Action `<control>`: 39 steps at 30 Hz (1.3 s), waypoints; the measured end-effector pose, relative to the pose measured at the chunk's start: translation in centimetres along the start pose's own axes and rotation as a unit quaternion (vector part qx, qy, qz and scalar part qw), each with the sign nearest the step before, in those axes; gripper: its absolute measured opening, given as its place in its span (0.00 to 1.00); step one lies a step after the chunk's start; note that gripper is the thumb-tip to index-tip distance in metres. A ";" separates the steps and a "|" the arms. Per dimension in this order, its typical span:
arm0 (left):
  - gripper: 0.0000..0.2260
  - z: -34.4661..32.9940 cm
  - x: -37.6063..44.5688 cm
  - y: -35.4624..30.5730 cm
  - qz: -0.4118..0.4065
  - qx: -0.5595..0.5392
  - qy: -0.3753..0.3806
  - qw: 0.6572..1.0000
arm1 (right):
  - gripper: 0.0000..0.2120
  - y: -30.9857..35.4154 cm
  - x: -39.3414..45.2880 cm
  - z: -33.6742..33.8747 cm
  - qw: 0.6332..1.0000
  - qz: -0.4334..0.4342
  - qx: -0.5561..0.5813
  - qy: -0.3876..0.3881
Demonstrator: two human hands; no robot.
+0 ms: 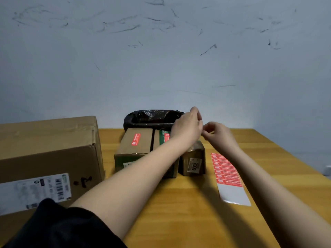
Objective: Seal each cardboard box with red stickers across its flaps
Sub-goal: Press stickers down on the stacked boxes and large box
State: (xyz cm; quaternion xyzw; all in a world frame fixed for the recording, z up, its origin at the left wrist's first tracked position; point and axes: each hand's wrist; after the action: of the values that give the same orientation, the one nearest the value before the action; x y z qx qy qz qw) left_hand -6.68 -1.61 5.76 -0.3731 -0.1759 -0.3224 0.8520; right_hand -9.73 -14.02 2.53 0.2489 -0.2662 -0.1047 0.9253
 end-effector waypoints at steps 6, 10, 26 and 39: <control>0.09 -4.6 -5.2 -1.7 0.042 -0.104 0.087 0.990 | 0.02 -4.1 -5.0 0.0 0.999 -0.041 0.007 0.024; 0.09 -7.2 -6.9 -1.0 0.132 -0.147 0.165 0.966 | 0.05 -6.8 -7.2 -0.4 0.996 -0.079 -0.001 0.052; 0.14 -11.5 -8.0 0.3 0.360 -0.369 0.224 0.827 | 0.23 -11.4 -11.6 -2.8 0.965 -0.029 -0.230 0.123; 0.19 -12.5 -7.2 0.7 0.426 -0.456 0.196 0.756 | 0.10 -11.0 -12.0 -2.7 0.972 0.041 -0.221 -0.062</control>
State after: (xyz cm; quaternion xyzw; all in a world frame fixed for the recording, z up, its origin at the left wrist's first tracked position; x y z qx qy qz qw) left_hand -10.68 -7.55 -6.73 -0.6824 0.3405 -0.0342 0.6459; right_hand -18.96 -18.41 -10.38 0.0202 -0.3036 -0.1378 0.9426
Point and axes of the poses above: each hand's wrist, its own x-axis towards the middle knuckle, its own z-axis out of the back of the hand, y = z × x, and after that the axes turned 6 degrees about -x, right-handed
